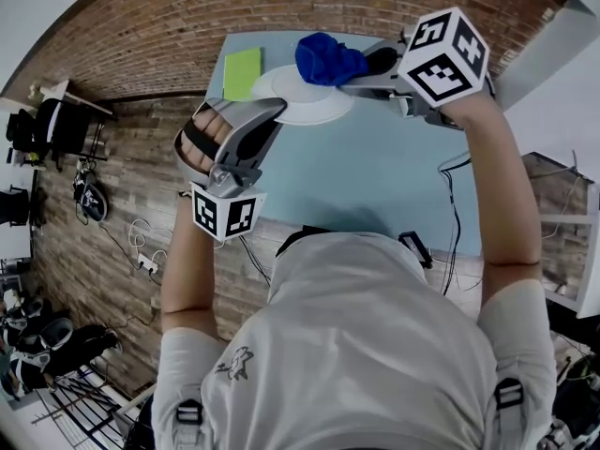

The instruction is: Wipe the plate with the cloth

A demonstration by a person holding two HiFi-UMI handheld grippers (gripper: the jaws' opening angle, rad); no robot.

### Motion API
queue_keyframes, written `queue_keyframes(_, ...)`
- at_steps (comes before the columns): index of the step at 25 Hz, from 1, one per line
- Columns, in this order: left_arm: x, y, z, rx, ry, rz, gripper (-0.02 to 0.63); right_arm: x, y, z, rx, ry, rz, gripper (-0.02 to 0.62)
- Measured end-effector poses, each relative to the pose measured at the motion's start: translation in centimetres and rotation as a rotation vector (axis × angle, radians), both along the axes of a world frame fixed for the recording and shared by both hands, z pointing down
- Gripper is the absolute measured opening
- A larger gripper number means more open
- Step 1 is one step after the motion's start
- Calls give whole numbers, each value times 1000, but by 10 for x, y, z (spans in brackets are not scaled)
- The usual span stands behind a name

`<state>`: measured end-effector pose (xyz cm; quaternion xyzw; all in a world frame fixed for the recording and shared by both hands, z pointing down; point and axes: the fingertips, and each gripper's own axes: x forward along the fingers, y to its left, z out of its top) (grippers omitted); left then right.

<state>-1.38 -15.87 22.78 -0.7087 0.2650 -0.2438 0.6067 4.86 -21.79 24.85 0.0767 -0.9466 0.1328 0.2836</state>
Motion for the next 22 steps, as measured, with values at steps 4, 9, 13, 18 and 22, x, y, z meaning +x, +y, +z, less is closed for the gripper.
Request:
queue_keyframes(4, 13, 13, 0, 24, -23, 37, 15, -7, -4, -4, 0, -11, -3, 63)
queue_keyframes(9, 30, 22, 9, 45, -79, 78, 15, -35, 12, -11, 7, -8, -84, 63)
queue_keyframes(13, 25, 13, 14, 38, -77, 51, 15, -50, 34, -21, 27, -41, -150, 63)
queue_keyframes(18, 10, 3, 23, 19, -87, 7, 15, -39, 41, -8, 34, 2, -161, 63)
queue_keyframes(22, 8, 12, 24, 20, -94, 15, 15, -18, 28, 11, 6, 45, -115, 63)
